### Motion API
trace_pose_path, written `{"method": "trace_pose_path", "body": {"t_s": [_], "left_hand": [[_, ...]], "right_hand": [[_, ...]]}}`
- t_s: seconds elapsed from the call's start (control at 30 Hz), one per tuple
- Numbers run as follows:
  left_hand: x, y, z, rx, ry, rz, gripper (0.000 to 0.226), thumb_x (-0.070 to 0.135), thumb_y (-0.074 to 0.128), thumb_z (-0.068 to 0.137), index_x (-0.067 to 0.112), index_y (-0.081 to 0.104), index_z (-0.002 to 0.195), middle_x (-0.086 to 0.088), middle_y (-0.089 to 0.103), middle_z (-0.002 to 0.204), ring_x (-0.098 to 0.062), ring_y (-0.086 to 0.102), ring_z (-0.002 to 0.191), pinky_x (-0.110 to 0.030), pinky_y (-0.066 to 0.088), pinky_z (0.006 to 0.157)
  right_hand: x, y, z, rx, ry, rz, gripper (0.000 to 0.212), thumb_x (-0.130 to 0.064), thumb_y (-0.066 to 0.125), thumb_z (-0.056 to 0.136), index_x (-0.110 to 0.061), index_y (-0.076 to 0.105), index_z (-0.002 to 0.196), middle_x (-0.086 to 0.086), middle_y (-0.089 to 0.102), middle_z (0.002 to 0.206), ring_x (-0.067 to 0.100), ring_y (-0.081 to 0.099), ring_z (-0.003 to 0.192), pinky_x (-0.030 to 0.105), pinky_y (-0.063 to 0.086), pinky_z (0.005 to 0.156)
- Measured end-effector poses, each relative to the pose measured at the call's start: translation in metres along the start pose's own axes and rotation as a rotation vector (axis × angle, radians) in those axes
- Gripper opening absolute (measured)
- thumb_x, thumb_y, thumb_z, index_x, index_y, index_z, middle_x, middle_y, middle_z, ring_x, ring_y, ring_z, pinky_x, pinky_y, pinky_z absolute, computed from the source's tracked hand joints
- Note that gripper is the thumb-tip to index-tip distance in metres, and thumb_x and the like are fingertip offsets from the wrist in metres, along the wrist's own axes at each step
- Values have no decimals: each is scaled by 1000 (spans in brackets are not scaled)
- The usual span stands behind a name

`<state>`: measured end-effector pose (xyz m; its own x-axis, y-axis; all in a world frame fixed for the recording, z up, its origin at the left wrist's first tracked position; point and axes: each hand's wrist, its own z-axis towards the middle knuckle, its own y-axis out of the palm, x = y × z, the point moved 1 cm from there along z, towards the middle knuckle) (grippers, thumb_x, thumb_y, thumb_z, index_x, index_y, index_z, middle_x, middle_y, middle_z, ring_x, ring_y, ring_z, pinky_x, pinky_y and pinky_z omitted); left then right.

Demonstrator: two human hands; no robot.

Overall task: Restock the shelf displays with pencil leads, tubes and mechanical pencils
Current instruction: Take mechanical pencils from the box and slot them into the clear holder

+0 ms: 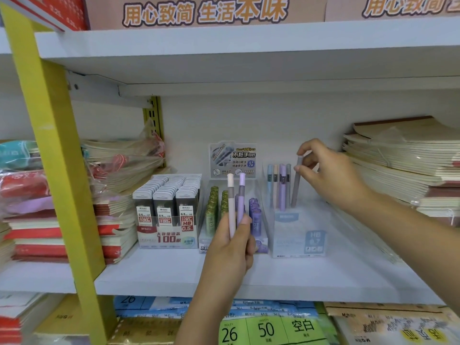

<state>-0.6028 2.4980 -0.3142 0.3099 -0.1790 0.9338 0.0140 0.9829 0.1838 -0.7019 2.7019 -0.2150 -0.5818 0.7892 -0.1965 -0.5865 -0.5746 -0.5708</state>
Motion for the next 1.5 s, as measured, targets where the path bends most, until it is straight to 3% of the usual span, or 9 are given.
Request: {"method": "trace_pose_path", "body": {"t_s": [0.2, 0.4, 0.77, 0.93, 1.03, 1.2, 1.27, 1.4, 1.5], "left_hand": [[-1, 0, 1, -15, 5, -15, 22, 39, 51, 99, 36, 71, 90, 4, 43, 58, -7, 31, 42, -15, 28, 39], [-1, -1, 1, -17, 12, -4, 23, 40, 51, 99, 37, 73, 96, 4, 42, 57, -8, 32, 43, -16, 28, 39], [0, -1, -1, -23, 11, 17, 24, 40, 49, 100, 42, 72, 99, 5, 44, 56, -8, 35, 44, -17, 30, 40], [0, -1, -2, -30, 5, 3, 24, 39, 49, 101, 42, 73, 98, 4, 43, 57, -8, 34, 44, -17, 30, 41], [1, -2, -2, -32, 7, 0, 24, 40, 49, 100, 41, 73, 100, 3, 43, 58, -9, 35, 45, -17, 31, 41], [1, -2, -3, -39, 1, -21, 23, 40, 50, 100, 40, 74, 101, 4, 44, 58, -8, 35, 44, -17, 30, 41], [2, -2, -2, -47, -1, -20, 23, 40, 50, 100, 42, 73, 100, 4, 45, 57, -7, 36, 45, -16, 30, 41], [2, -2, -4, -62, -1, -7, 22, 40, 52, 100, 46, 72, 100, 3, 48, 58, -3, 46, 44, -15, 32, 41], [2, -2, -5, -89, 3, 12, 20, 41, 52, 100, 47, 71, 101, 4, 51, 58, -1, 50, 46, -15, 33, 42]], "right_hand": [[6, 4, -2, -40, 15, -30, 23, -20, 68, 87, -20, 53, 104, 0, 64, 84, 18, 58, 83, 33, 47, 69], [12, 9, 10, -47, 51, -182, 20, -22, 69, 86, -14, 63, 103, 8, 59, 98, 26, 47, 100, 28, 30, 73], [14, 16, 12, -74, 140, 19, 9, -20, 72, 84, -23, 65, 88, -6, 62, 83, 16, 51, 94, 25, 32, 71], [21, 20, 11, -82, 204, 28, 17, -13, 64, 89, -22, 69, 103, 2, 63, 100, 10, 49, 97, 20, 32, 77], [19, 21, 11, -77, 215, 11, 19, -12, 62, 90, -18, 70, 106, -2, 62, 95, 19, 50, 108, 22, 33, 80], [-3, 6, 7, -28, 139, -144, 32, -22, 58, 94, -19, 62, 125, 11, 57, 117, 28, 44, 114, 32, 34, 93], [-29, -3, -4, 81, 59, 20, 27, -25, 56, 95, -23, 64, 120, 2, 60, 106, 20, 52, 102, 25, 40, 87], [-78, -3, -26, -302, 163, 587, 20, -33, 59, 93, -40, 64, 111, -19, 73, 89, 0, 66, 85, 12, 48, 70], [-87, 3, -30, -396, 215, 730, 27, -25, 67, 89, -36, 62, 114, -12, 75, 87, -5, 66, 81, 7, 45, 68]]}}
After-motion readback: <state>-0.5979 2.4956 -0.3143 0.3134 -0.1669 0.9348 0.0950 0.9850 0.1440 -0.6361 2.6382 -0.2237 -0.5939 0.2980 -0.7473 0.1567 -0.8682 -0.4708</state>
